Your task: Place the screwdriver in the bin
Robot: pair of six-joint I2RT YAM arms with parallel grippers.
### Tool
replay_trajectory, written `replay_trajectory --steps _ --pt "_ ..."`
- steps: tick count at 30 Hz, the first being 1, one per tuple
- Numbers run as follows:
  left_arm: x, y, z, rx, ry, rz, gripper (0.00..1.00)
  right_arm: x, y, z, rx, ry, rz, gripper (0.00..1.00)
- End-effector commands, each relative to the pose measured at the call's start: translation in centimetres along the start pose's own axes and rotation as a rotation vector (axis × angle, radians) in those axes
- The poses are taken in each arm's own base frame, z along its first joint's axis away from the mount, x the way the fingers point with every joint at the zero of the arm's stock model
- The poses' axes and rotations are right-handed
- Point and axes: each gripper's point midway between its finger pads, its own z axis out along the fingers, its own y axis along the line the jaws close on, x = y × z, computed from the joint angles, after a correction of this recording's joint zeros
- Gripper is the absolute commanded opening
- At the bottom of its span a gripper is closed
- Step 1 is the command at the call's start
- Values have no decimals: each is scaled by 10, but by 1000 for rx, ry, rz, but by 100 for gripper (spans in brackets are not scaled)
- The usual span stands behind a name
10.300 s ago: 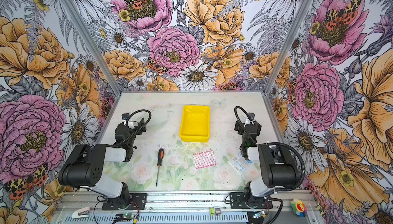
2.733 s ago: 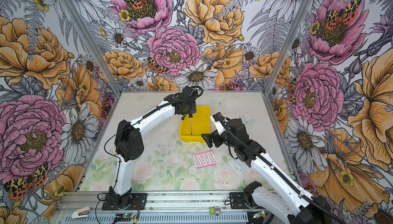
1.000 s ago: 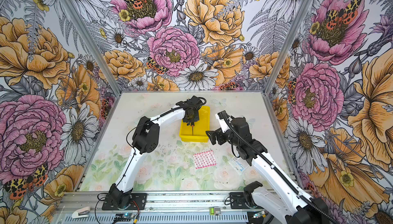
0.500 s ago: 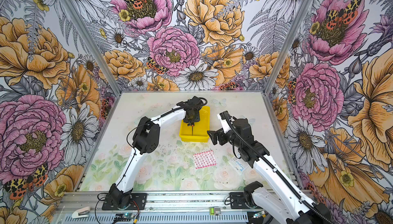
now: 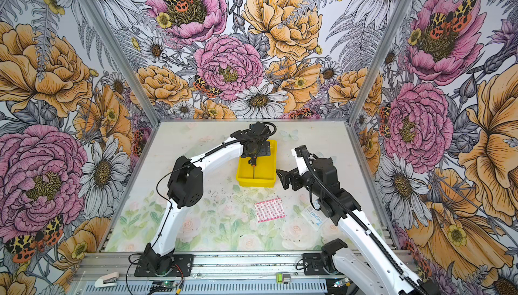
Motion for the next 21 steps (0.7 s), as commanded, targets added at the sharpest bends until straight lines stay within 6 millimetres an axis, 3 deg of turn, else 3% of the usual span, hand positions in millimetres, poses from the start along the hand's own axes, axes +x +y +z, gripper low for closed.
replay_trajectory --steps 1,8,14,21 --pt "-12 0 -34 5 -63 8 99 -10 -8 -6 43 -28 15 99" --pt "-11 18 -77 -22 -109 100 99 -8 -23 -8 129 -36 67 99" --pt "4 59 -93 -92 -111 197 99 2 -51 -12 284 -37 119 100" --pt "16 98 -134 -47 -198 283 99 14 -78 -24 448 -55 186 99"
